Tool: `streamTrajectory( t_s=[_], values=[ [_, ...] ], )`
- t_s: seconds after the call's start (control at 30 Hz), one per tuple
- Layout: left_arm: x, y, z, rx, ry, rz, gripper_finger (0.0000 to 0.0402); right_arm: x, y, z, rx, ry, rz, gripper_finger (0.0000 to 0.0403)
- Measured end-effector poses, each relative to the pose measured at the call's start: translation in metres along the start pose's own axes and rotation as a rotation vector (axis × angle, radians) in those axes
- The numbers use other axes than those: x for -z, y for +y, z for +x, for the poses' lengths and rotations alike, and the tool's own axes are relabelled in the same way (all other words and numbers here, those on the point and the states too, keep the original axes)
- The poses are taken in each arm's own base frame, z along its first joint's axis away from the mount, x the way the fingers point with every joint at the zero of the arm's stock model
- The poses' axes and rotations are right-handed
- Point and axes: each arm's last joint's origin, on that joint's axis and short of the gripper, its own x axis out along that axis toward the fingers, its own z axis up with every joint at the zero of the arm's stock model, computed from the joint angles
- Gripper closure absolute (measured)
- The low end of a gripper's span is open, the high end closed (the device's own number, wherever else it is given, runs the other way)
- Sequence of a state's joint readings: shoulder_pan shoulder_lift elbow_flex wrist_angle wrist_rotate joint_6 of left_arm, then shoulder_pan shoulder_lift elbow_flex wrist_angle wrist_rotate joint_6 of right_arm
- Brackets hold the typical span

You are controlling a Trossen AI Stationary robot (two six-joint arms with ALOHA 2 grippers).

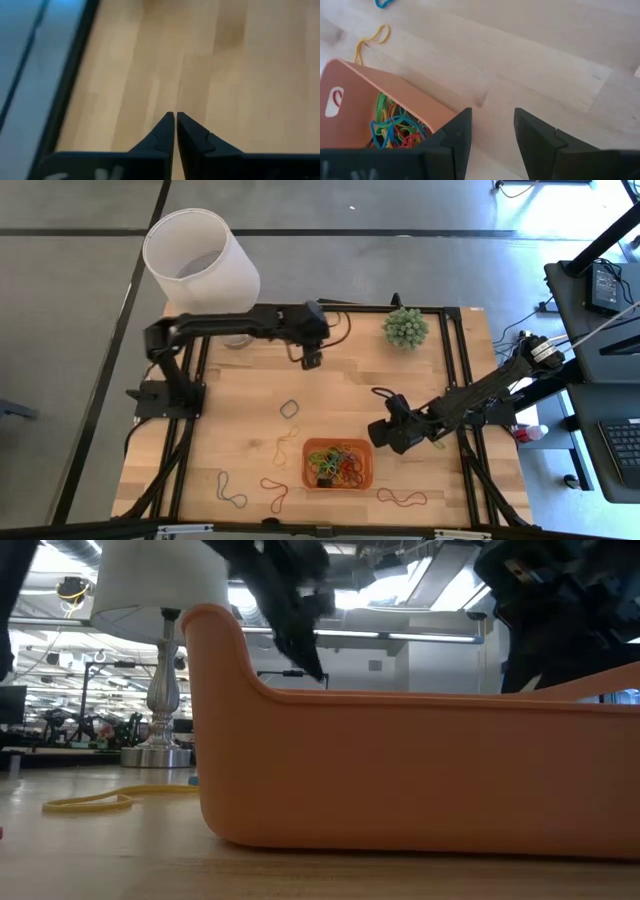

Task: Pick and place rubber bands into bin
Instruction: Put the black rubber band into the orange bin

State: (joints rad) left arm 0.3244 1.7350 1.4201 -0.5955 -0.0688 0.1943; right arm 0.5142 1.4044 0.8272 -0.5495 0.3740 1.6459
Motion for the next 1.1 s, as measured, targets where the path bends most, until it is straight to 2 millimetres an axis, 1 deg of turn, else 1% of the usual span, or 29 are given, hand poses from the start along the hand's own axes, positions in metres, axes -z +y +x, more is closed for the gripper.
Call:
streamTrajectory(
  t_s=[0.13, 0.27, 0.47, 0.53, 0.63, 0.73, 0.83, 0.9, 0.97, 1.03, 1.1],
  values=[
    [0.007, 0.002, 0.035, 0.02, 0.127, 0.035, 0.0358, -0.002, 0.0, 0.001, 0.002, -0.003, 0.006, 0.0254],
    [0.023, 0.003, 0.063, 0.056, 0.277, 0.051, 0.0312, -0.002, 0.0, 0.001, 0.002, -0.003, 0.006, 0.0254],
    [0.04, 0.001, 0.09, 0.096, 0.398, 0.029, 0.0245, -0.002, 0.0, 0.001, 0.003, -0.003, 0.006, 0.0254],
    [0.042, 0.0, 0.097, 0.1, 0.402, 0.044, 0.0234, -0.002, 0.0, 0.001, 0.004, -0.003, 0.006, 0.0254],
    [0.046, -0.001, 0.108, 0.089, 0.42, 0.068, 0.0229, -0.002, 0.0, 0.001, 0.004, -0.003, 0.006, 0.0254],
    [0.049, -0.001, 0.118, 0.054, 0.43, 0.08, 0.0236, -0.004, 0.0, 0.001, 0.006, -0.007, 0.012, 0.0254],
    [0.052, -0.002, 0.123, 0.062, 0.445, 0.082, 0.026, -0.007, 0.0, 0.003, 0.011, -0.014, 0.026, 0.0254],
    [0.053, -0.003, 0.124, 0.076, 0.455, 0.08, 0.0292, -0.01, 0.0, 0.004, 0.014, -0.019, 0.036, 0.0254],
    [0.053, -0.004, 0.123, 0.08, 0.459, 0.084, 0.0335, -0.013, 0.0, 0.005, 0.017, -0.024, 0.042, 0.0254],
    [0.052, -0.009, 0.117, 0.086, 0.472, 0.085, 0.038, -0.013, 0.0, 0.005, 0.021, -0.026, 0.04, 0.0254],
    [0.052, -0.016, 0.108, 0.094, 0.493, 0.072, 0.0392, -0.013, -0.002, 0.005, 0.038, -0.026, 0.018, 0.0254]
  ],
)
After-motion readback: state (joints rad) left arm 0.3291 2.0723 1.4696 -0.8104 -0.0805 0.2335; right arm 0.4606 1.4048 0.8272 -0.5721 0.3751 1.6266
